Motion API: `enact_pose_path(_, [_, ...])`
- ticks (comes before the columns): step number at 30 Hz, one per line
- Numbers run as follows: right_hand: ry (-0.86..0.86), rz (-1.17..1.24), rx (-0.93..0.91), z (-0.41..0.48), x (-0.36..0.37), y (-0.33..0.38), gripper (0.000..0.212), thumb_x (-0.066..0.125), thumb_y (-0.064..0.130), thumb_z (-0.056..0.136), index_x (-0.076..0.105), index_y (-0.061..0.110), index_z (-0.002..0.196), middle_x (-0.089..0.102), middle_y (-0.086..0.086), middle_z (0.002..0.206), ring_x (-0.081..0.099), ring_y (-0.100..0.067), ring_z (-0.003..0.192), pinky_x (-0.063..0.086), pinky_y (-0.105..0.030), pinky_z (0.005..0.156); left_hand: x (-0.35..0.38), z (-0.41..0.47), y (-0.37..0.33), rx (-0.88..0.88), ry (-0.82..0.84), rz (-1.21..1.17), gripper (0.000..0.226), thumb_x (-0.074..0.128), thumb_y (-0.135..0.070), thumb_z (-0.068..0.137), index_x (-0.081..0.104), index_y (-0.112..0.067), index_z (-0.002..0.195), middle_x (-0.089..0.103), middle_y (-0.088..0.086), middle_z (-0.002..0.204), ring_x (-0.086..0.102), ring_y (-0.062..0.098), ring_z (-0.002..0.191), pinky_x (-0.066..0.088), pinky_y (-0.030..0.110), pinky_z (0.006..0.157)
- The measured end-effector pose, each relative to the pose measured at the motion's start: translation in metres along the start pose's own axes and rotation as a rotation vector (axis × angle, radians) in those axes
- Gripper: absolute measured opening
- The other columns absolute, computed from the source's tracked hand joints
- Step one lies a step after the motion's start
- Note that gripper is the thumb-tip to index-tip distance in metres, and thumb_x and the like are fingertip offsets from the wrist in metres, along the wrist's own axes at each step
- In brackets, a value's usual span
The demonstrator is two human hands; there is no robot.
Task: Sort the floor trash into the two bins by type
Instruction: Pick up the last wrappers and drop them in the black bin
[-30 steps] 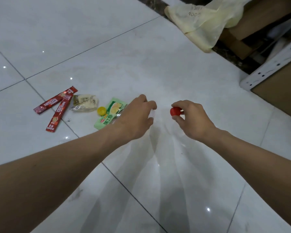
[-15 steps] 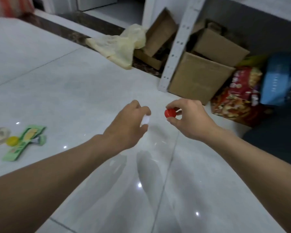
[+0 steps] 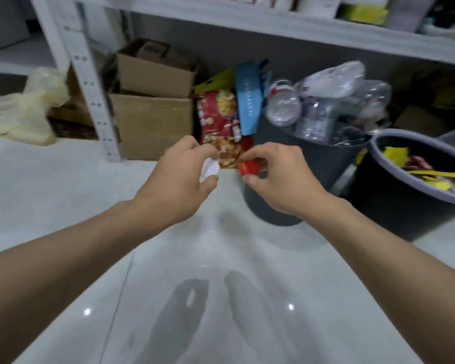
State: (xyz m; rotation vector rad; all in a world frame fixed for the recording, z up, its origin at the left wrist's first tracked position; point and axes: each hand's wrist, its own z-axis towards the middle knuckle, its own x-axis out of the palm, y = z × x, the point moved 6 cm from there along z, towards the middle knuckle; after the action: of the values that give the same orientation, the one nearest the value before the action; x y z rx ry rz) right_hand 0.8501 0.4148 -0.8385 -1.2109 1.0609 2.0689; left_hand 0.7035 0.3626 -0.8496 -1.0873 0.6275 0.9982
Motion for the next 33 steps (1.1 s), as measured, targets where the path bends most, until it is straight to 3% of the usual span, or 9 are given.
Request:
enact_pose_path(7, [-0.315,-0.029,0.272,-0.037,-0.113,-0.133,0.029,0.071,0.023,0.083,0.071,0.019,0.112,0.071,-0.002,0.11,0.065,-0.02,0.101,0.05,-0.037,0.095,0.054,0.076,-0.141,0.181,-0.005,-0.052,0.023,0.07,-0.026,0.083,0.065,-0.019,0.105,0.054,-0.001,0.097,0.052,0.019,0.093,0.032,0.022,0.078])
enact_pose_path(11, [-0.425,-0.002,0.406,-0.063,-0.147,-0.19,0.029,0.071,0.024,0.081,0.073,0.02,0.11,0.071,0.0,0.11,0.064,-0.02,0.103,0.05,-0.039,0.096,0.094,0.101,-0.206,0.263,0.051,-0.12,0.029,0.067,-0.027,0.086,0.063,-0.019,0.114,0.048,-0.003,0.101,0.052,0.018,0.1,0.03,0.019,0.08])
enact_pose_path(15, [-0.448,0.016,0.518,-0.079,-0.165,-0.234,0.03,0.073,0.017,0.083,0.072,0.018,0.113,0.07,0.0,0.112,0.064,-0.016,0.101,0.049,-0.028,0.091,0.132,0.119,-0.248,0.31,0.105,-0.181,0.029,0.067,-0.026,0.088,0.062,-0.019,0.116,0.052,0.0,0.107,0.052,0.018,0.104,0.034,0.02,0.083])
enact_pose_path(18, [-0.469,0.033,0.569,-0.089,-0.17,-0.262,0.034,0.075,0.018,0.083,0.07,0.017,0.116,0.069,0.002,0.114,0.063,-0.014,0.103,0.05,-0.03,0.096,0.158,0.13,-0.27,0.347,0.123,-0.203,0.032,0.067,-0.024,0.088,0.062,-0.016,0.118,0.055,0.002,0.113,0.053,0.018,0.106,0.037,0.021,0.085])
enact_pose_path(21, [-0.484,0.035,0.621,-0.098,-0.172,-0.286,0.033,0.074,0.02,0.084,0.07,0.018,0.117,0.069,0.004,0.114,0.061,-0.011,0.102,0.046,-0.022,0.089,0.182,0.142,-0.288,0.363,0.148,-0.217,0.033,0.067,-0.024,0.088,0.061,-0.016,0.12,0.055,0.002,0.116,0.052,0.017,0.107,0.036,0.02,0.086])
enact_pose_path(27, [-0.499,0.06,0.652,-0.107,-0.17,-0.318,0.031,0.073,0.016,0.084,0.069,0.016,0.115,0.068,0.003,0.112,0.061,-0.009,0.099,0.049,-0.021,0.085,0.217,0.163,-0.312,0.38,0.204,-0.214,0.033,0.071,-0.023,0.086,0.063,-0.018,0.118,0.056,0.003,0.115,0.054,0.019,0.107,0.042,0.025,0.086])
enact_pose_path(33, [-0.49,0.056,0.659,-0.104,-0.163,-0.331,0.032,0.072,0.017,0.085,0.068,0.015,0.117,0.067,0.003,0.114,0.061,-0.011,0.1,0.049,-0.024,0.088,0.233,0.164,-0.315,0.37,0.303,-0.259,0.046,0.072,-0.021,0.085,0.058,-0.017,0.128,0.057,0.005,0.121,0.052,0.02,0.113,0.044,0.03,0.092])
